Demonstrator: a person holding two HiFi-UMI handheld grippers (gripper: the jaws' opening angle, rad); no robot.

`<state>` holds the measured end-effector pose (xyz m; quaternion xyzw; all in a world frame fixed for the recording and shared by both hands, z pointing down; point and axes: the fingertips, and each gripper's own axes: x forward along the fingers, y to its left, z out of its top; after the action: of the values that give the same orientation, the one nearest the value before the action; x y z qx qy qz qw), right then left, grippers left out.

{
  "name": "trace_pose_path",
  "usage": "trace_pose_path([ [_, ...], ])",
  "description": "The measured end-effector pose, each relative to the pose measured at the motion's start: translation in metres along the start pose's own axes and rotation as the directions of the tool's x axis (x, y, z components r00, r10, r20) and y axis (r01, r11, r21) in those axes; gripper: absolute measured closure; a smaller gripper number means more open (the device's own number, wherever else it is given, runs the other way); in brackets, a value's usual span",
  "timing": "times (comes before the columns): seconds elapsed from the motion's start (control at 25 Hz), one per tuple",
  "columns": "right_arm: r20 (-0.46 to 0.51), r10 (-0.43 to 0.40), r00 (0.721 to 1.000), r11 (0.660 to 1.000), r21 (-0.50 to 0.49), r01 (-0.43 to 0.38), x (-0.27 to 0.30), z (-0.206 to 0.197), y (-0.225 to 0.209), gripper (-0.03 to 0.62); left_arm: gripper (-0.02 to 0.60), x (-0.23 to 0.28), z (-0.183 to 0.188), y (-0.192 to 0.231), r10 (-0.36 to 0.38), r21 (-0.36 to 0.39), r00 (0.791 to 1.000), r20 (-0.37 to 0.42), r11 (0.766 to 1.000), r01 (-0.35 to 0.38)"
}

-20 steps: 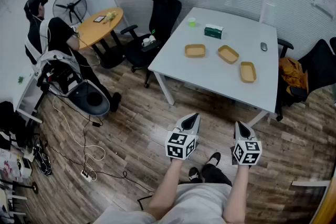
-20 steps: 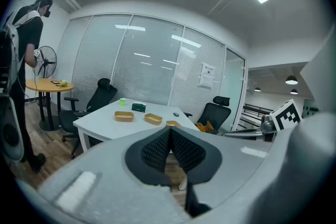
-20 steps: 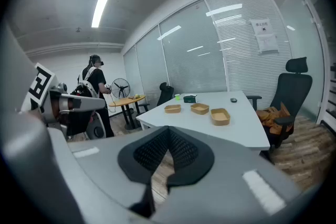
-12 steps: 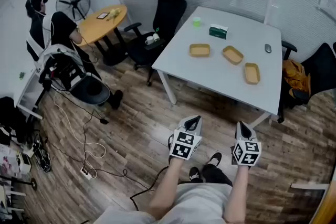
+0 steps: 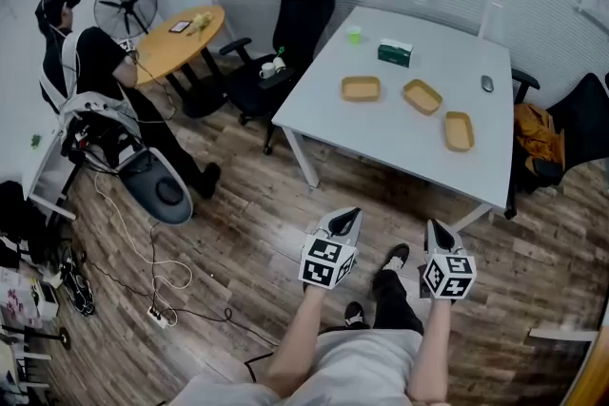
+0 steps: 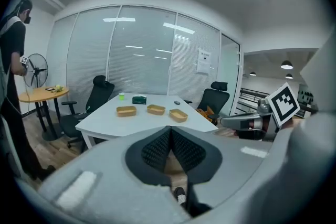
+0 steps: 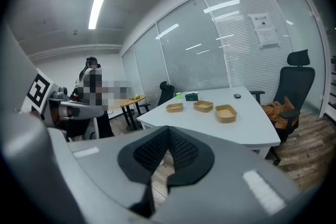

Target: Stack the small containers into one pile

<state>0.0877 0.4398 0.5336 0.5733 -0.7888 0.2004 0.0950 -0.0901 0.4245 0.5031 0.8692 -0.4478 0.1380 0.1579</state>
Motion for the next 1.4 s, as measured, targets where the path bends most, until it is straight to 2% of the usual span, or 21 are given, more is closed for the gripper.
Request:
trace_pose_path([
  [0.28, -0.009, 0.021, 1.0, 1.0, -0.004, -0.021, 0.059, 0.014, -0.023, 0.592, 0.581, 0.05, 0.015, 0.03, 0.001, 0.008, 1.0, -0.006, 1.0, -0.001],
  [0.64, -0.024, 0.06, 0.998, 0.997, -0.05, -0.062, 0.192, 0.07, -0.058, 0.592, 0.581, 0.159, 0.086, 0.106, 0.017, 0.017, 1.0, 0.017, 1.0, -0.017],
  [1.0, -0.103, 0.048, 0.994, 0.996, -0.066, -0.055, 0.296, 0.106, -0.128, 0.592, 0.581, 0.298, 0.135, 0.135, -0.056, 0.002, 0.998, -0.02, 0.998, 0.056],
  [1.2, -0.119, 0.014, 0.993, 0.998, -0.059, -0.022, 0.329, 0.117, -0.168, 0.592, 0.581, 0.358, 0.135, 0.138, -0.099, 0.0, 0.993, -0.058, 0.995, 0.099],
  [1.4, -0.125, -0.057, 0.99, 0.998, -0.034, 0.053, 0.335, 0.117, -0.214, 0.592, 0.581, 0.406, 0.129, 0.12, -0.177, 0.01, 0.979, -0.102, 0.984, 0.179],
])
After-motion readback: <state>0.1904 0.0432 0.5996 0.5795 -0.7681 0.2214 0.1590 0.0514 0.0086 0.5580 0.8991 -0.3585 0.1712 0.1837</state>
